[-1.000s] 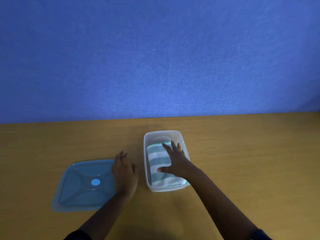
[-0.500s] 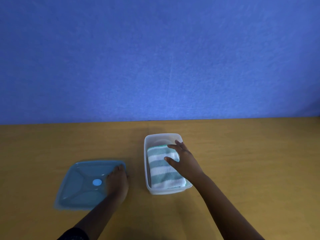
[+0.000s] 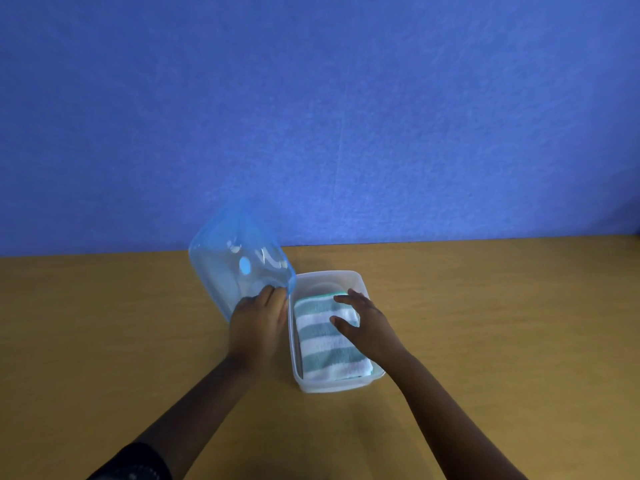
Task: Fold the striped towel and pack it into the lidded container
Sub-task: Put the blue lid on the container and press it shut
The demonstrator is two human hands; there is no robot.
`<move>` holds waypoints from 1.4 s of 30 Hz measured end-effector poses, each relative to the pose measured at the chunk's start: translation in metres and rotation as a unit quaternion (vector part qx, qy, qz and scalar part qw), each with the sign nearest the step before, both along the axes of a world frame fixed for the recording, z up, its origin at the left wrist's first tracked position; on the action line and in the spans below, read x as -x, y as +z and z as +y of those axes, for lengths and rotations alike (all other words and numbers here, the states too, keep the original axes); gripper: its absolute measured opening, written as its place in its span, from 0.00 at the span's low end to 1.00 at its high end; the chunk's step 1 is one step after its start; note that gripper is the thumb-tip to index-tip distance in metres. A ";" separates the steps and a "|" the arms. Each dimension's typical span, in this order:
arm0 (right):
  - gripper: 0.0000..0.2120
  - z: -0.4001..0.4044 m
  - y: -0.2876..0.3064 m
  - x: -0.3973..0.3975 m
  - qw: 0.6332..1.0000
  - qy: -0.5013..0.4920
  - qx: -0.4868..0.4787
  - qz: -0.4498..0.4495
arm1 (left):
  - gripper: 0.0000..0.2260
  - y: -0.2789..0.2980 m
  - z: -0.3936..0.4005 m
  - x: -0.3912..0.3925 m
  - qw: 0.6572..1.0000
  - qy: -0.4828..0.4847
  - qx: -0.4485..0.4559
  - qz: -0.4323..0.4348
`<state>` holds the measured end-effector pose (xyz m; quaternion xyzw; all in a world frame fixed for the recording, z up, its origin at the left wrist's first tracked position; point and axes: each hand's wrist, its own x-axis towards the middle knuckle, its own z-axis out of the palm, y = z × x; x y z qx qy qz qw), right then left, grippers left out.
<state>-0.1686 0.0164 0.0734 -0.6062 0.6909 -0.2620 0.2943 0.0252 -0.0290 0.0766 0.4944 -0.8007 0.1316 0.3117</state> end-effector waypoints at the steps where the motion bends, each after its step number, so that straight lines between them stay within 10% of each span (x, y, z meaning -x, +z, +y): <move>1: 0.20 0.000 0.001 0.000 1.000 -0.007 0.005 -0.015 | 0.06 0.005 0.002 0.003 0.999 -0.009 0.042 0.001; 5: 0.19 -0.002 0.009 -0.003 0.992 -0.051 0.019 -0.111 | 0.06 0.028 0.017 0.018 0.991 -0.037 0.113 0.053; 11: 0.26 -0.001 0.026 -0.005 0.953 -0.055 0.028 -0.297 | 0.12 0.048 0.048 0.041 0.938 -0.046 -0.088 0.333; 18: 0.16 -0.003 0.031 -0.011 0.940 -0.056 0.014 -0.336 | 0.10 0.044 0.060 0.051 0.890 -0.090 -0.177 0.409; 27: 0.18 -0.005 0.022 0.002 0.862 -0.074 0.059 -0.498 | 0.14 0.035 0.059 0.050 0.693 -0.184 -0.353 0.601; 35: 0.14 -0.007 0.015 0.016 0.758 -0.143 0.053 -0.634 | 0.08 0.016 0.063 0.048 0.745 -0.065 -0.381 0.543; 42: 0.10 -0.005 0.020 0.029 0.793 -0.240 0.030 -0.560 | 0.03 0.015 0.054 0.035 0.775 -0.024 -0.368 0.513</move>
